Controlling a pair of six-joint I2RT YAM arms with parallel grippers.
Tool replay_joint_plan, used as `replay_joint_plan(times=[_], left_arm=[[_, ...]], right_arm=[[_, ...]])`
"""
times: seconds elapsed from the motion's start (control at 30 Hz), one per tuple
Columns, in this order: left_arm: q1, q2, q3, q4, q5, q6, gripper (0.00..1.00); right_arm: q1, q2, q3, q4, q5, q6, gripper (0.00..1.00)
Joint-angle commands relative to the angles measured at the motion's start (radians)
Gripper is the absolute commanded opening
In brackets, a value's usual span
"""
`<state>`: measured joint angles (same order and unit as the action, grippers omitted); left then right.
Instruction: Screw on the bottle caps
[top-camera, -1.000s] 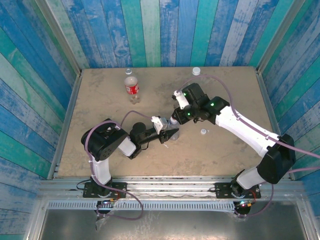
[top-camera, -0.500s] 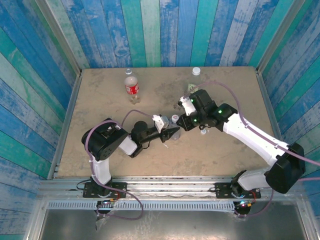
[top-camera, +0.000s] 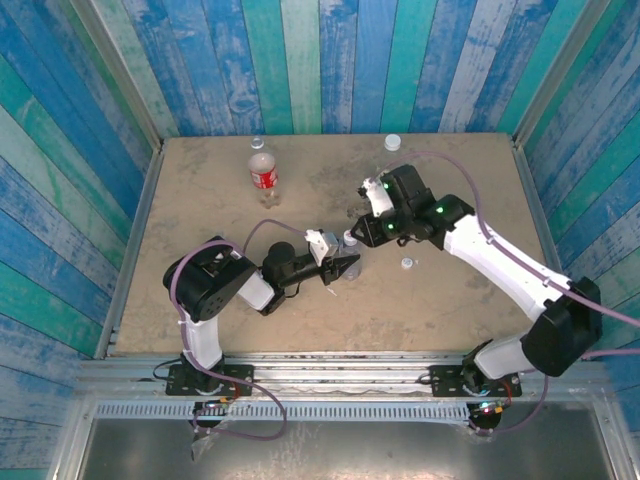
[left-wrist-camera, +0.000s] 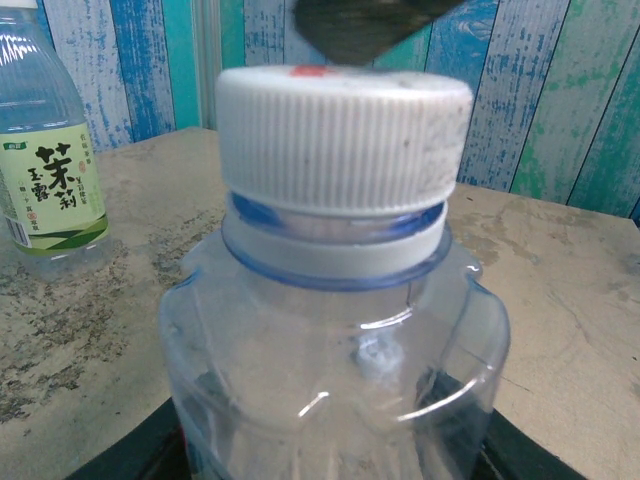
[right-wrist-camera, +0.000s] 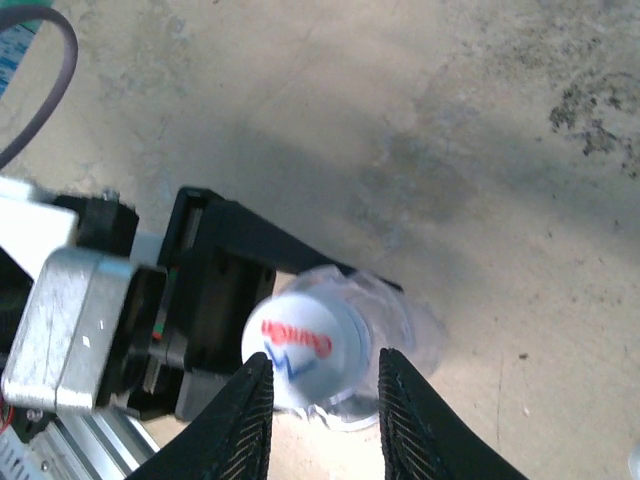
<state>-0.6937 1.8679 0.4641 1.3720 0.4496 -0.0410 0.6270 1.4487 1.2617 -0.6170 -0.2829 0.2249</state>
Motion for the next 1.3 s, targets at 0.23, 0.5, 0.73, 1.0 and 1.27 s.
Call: replay_joint_plan(times=[0.23,0.5,0.73,1.0,1.27], left_arm=[[0.0,0.008,-0.025,-0.081,-0.003,0.02,0.48],[-0.002,0.016,-0.019,-0.073,-0.012,0.005,0.48],[-0.001,0.014,-0.016,-0.079,-0.005,0.005,0.48],[0.0,-0.014,-0.026,-0.095,0.021,0.013,0.48],[0.0,-0.169,0.0,-0.269,0.244,0.05,0.48]], right_arm=[[-0.003,0.024,-0.008,0.007,-0.076,-0.006,0.22],[0.019,-0.08,-0.112,0.011,-0.135,0.038,0.2],[0.047,-0.128,-0.122,0.012,-0.11,0.05,0.2],[0.027,-0.148,-0.083,0.02,0.004,-0.026,0.46],[0.007,-0.206,-0.116,0.035,-0.128,-0.491,0.62]])
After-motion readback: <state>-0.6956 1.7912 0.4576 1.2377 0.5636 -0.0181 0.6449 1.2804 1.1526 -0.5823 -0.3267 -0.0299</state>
